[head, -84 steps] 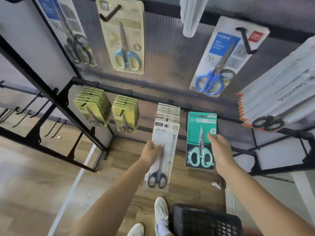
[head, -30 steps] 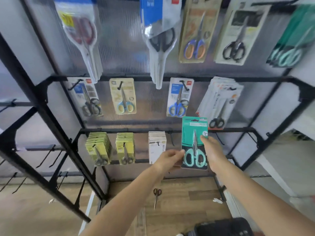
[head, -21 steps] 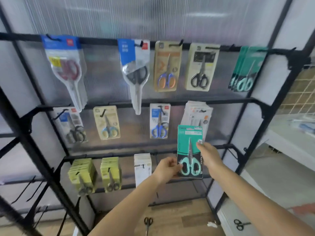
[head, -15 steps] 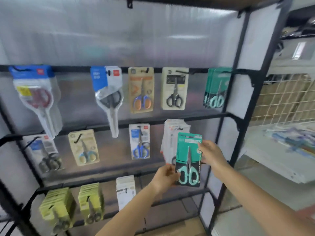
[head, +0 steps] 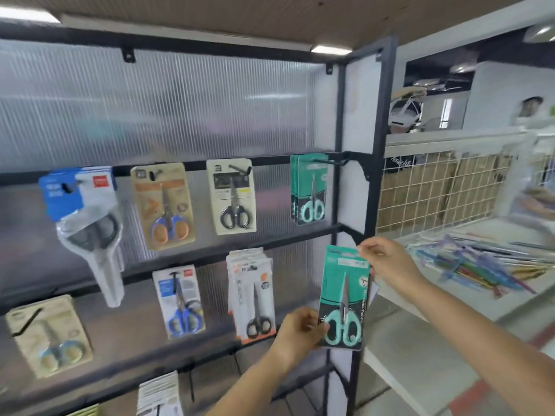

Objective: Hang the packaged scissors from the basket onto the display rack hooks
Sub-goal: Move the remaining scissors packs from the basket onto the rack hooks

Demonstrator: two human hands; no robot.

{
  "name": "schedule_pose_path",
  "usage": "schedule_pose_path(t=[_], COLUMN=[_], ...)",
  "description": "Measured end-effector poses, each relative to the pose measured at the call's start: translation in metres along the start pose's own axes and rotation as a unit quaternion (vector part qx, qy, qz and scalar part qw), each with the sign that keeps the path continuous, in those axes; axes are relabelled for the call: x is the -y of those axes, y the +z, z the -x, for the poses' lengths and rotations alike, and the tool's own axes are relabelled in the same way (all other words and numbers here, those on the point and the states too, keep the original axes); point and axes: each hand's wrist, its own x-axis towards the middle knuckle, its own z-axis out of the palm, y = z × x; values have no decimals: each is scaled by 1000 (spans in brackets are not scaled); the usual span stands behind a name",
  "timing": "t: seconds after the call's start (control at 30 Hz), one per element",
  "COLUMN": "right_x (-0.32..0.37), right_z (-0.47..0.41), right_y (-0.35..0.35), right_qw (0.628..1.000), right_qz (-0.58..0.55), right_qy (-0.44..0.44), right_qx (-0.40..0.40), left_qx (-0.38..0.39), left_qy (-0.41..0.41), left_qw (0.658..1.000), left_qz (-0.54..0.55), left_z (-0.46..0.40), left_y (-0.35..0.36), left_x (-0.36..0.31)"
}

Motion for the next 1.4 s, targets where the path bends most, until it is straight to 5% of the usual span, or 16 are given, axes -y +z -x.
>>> schedule_pose_path(t=[0.7, 1.4], right_x=[93, 93], right_z=[-106, -127], right_y=[-54, -42], right_qw=[985, 985], right_qz=[39, 12], right_qy=[-124, -143], right_qx=[-116, -97], left_qx=[47, 62], left_qy=[180, 174], left_qw=[982, 982], left_qz=[35, 45], left_z=[-94, -126], left_y=[-18, -25], left_x=[-126, -115])
